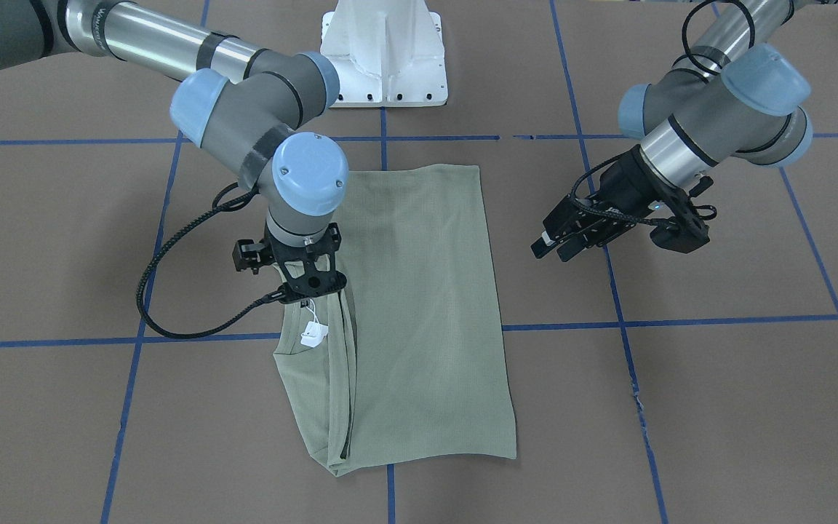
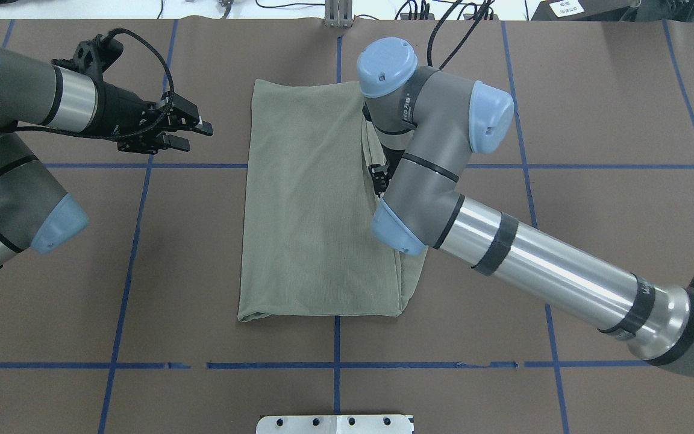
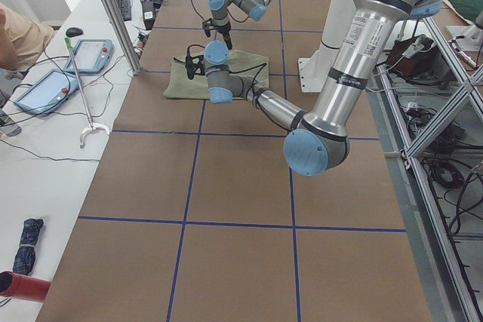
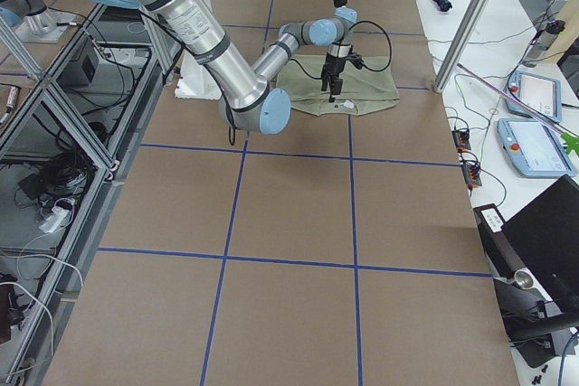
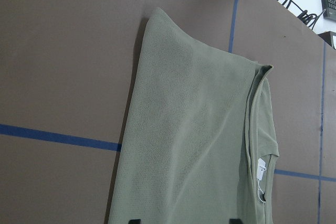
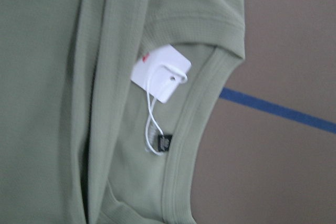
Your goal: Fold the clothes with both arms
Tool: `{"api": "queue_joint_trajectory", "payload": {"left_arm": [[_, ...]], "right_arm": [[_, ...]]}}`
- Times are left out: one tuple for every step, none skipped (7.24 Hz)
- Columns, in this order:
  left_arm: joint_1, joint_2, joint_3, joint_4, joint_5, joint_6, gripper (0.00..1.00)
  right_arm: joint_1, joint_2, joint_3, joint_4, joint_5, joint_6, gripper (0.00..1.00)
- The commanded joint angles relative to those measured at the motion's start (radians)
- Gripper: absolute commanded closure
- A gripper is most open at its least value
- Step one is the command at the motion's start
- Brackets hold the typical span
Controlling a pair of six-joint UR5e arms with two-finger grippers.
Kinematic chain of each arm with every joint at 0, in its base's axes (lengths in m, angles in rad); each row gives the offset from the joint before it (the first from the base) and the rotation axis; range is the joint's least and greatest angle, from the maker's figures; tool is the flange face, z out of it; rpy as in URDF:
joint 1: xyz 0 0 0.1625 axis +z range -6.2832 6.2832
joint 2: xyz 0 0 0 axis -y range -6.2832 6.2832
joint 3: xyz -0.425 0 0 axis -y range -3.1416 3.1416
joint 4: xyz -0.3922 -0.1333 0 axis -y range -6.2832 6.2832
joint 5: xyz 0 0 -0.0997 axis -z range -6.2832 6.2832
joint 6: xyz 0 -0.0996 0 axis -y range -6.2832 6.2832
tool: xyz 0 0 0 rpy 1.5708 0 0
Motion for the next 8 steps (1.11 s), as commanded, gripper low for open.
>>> {"api": "queue_joint_trajectory", "payload": {"left_arm": [[0.001, 0.015, -0.015, 0.0, 0.0, 0.0, 0.36], [0.004, 0.015, -0.012, 0.0, 0.001, 0.0, 0.36], [0.004, 0.015, -0.014, 0.0, 0.001, 0.0, 0.36], [0.004, 0.015, -0.014, 0.0, 0.0, 0.0, 0.36], [0.004, 0.017, -0.014, 0.0, 0.0, 0.0, 0.36], [0.004, 0.017, -0.014, 0.0, -0.005, 0.0, 0.36], [0.003, 0.017, -0.014, 0.0, -0.006, 0.0, 0.36], [0.003, 0.017, -0.015, 0.0, -0.006, 0.0, 0.36]], "right_arm": [[0.005, 0.125, -0.21, 0.098, 0.0, 0.052, 0.0], [0.003, 0.124, -0.26, 0.136, 0.0, 0.051, 0.0], [0.003, 0.124, -0.275, 0.141, 0.0, 0.054, 0.0], [0.002, 0.124, -0.288, 0.142, 0.0, 0.055, 0.0], [0.002, 0.124, -0.292, 0.144, 0.003, 0.064, 0.0], [0.002, 0.126, -0.293, 0.155, 0.004, 0.069, 0.0], [0.002, 0.124, -0.302, 0.168, 0.004, 0.073, 0.0], [0.002, 0.124, -0.316, 0.175, 0.004, 0.072, 0.0]]}}
